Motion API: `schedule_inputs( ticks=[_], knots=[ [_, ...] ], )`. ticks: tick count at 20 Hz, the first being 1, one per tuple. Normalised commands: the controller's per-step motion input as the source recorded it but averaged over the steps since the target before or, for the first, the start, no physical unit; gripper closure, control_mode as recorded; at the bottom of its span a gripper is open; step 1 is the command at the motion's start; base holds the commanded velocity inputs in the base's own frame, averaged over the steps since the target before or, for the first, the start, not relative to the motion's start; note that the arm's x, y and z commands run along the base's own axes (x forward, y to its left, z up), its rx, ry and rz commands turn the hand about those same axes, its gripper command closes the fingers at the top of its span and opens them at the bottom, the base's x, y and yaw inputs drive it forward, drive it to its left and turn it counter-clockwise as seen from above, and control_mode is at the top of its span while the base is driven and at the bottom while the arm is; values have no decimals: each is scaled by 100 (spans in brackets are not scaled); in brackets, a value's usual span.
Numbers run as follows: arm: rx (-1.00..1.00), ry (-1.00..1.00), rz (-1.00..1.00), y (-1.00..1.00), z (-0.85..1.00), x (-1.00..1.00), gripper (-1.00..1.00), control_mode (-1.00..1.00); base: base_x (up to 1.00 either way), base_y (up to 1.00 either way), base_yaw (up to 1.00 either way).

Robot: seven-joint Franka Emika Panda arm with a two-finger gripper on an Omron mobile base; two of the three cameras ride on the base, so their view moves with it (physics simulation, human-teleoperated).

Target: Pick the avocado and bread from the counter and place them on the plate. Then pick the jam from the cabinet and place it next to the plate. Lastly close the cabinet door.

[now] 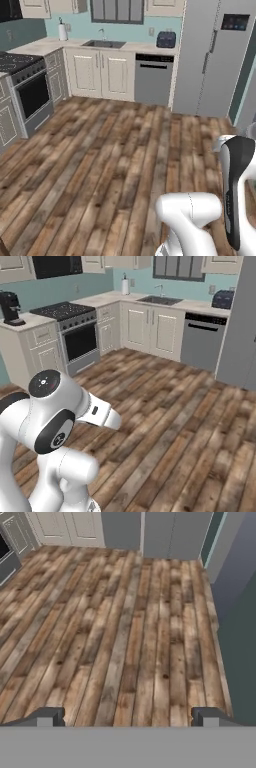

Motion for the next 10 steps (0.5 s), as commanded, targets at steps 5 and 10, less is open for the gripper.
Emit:
schedule_inputs(
  ticks=[5,10],
  knots=[
    [0,0,0,0,0,0,-100,100,67,-1,12],
    [0,0,0,0,0,0,-100,100,62,0,11]
  ],
)
